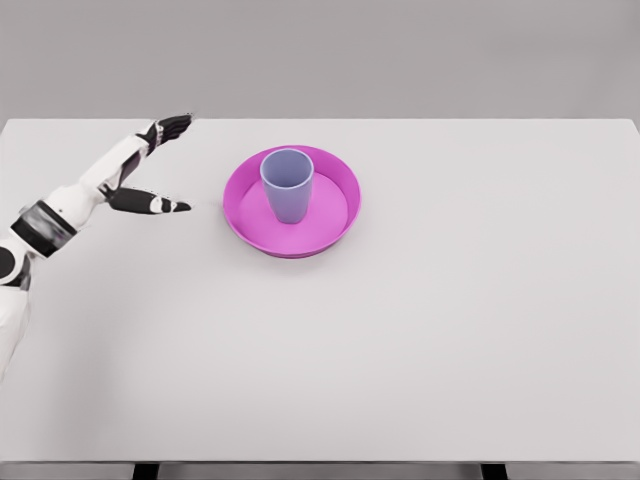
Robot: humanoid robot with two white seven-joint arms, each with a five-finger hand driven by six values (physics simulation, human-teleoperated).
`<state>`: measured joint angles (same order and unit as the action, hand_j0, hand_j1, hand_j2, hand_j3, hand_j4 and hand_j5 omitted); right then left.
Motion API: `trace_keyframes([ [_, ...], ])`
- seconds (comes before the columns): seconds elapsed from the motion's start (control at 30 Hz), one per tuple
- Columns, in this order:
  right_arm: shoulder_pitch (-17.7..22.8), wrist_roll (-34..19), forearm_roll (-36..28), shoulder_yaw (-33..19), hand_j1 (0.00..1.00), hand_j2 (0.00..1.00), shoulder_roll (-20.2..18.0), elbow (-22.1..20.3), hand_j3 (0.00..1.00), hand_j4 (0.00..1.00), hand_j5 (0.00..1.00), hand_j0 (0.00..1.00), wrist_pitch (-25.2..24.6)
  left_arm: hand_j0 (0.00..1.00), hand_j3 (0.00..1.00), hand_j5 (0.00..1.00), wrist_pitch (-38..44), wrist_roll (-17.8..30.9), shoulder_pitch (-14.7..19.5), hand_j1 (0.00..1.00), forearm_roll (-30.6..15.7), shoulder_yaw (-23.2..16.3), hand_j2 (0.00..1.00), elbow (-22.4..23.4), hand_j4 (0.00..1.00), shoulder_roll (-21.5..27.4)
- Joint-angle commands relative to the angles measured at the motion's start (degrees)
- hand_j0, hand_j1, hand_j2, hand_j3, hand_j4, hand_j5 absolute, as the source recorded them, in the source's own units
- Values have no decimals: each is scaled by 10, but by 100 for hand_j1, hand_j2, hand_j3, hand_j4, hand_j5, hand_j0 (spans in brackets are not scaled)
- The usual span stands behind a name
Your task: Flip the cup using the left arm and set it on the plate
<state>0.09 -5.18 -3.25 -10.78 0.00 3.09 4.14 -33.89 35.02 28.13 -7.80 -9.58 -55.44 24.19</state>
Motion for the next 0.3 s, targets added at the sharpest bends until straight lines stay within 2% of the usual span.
trace_keyframes([
  [0.0, 0, 0, 0, 1, 100, 100, 0, 1, 100, 100, 100, 100, 0, 100, 100, 100, -11, 0, 0, 100, -14, 1, 100, -4, 100, 35],
  [0.27, 0, 0, -1, 1, 100, 100, 0, 0, 100, 100, 100, 100, 1, 100, 100, 100, -11, 0, -11, 100, -12, 4, 100, 1, 100, 52],
])
